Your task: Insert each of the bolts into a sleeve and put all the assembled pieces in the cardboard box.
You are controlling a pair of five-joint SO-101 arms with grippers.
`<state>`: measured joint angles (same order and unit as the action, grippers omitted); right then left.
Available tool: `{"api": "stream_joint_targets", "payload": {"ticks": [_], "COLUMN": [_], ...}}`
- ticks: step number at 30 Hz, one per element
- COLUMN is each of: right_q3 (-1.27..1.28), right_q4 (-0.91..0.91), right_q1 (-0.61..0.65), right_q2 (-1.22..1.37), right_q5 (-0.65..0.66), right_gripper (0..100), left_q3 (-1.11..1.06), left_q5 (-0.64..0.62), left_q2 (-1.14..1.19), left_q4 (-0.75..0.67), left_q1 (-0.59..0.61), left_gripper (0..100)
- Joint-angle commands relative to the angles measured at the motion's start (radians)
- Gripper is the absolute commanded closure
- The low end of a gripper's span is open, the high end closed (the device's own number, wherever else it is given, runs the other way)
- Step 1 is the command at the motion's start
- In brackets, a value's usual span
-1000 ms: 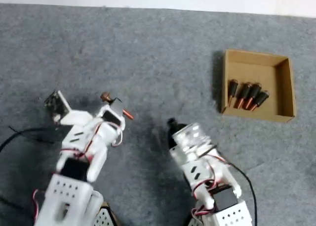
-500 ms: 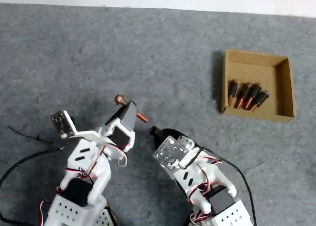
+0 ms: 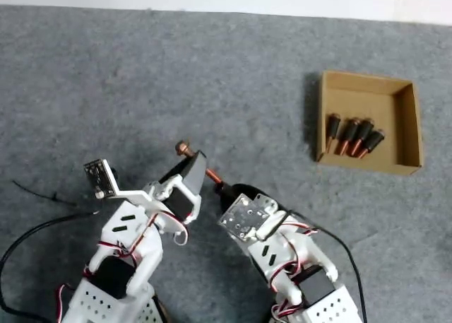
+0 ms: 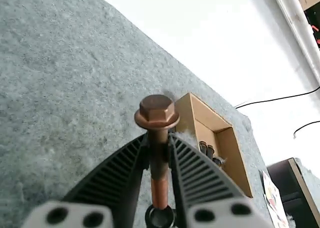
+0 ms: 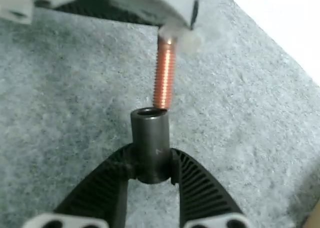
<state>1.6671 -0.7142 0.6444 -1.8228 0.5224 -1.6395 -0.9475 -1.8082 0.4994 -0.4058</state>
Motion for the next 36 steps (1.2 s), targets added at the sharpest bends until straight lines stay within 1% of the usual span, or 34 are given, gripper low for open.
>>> {"api": "stream_joint_targets", "payload": {"ticks": [1, 5, 9, 12, 14, 19, 22, 33, 34, 36], "right_q3": [0.124, 0.122, 0.122, 0.122, 0.122, 0.122, 0.124, 0.125, 0.125, 0.122], "right_q4": [0.031, 0.031, 0.031, 0.028, 0.027, 0.027, 0.027, 0.025, 0.025, 0.031], "right_q1": [-0.025, -0.036, -0.035, -0.031, -0.030, -0.002, -0.001, -0.005, -0.008, -0.038], "right_q2": [-0.012, -0.012, -0.012, -0.012, -0.012, -0.002, -0.002, -0.008, -0.010, -0.012], "right_q5": [0.011, 0.006, 0.006, 0.005, 0.009, 0.011, 0.011, 0.012, 0.012, 0.009], "right_gripper": [99.4, 99.4, 99.4, 99.4, 99.4, 99.4, 99.4, 99.4, 99.4, 99.4], "left_q3": [0.019, 0.039, 0.031, 0.036, 0.041, 0.035, 0.039, 0.031, 0.030, 0.041], "left_q5": [0.011, 0.011, 0.012, 0.008, 0.006, -0.015, -0.057, -0.058, -0.055, -0.052], "left_q2": [-0.015, -0.015, -0.015, -0.015, -0.015, -0.015, -0.015, -0.015, -0.015, -0.015], "left_q4": [0.049, 0.114, 0.117, 0.115, 0.098, 0.021, 0.018, 0.020, 0.034, 0.107], "left_q1": [-0.035, -0.068, -0.073, -0.048, -0.031, -0.048, -0.064, -0.042, -0.041, -0.048], "left_gripper": [100, 100, 100, 100, 100, 100, 100, 100, 100, 100]}}
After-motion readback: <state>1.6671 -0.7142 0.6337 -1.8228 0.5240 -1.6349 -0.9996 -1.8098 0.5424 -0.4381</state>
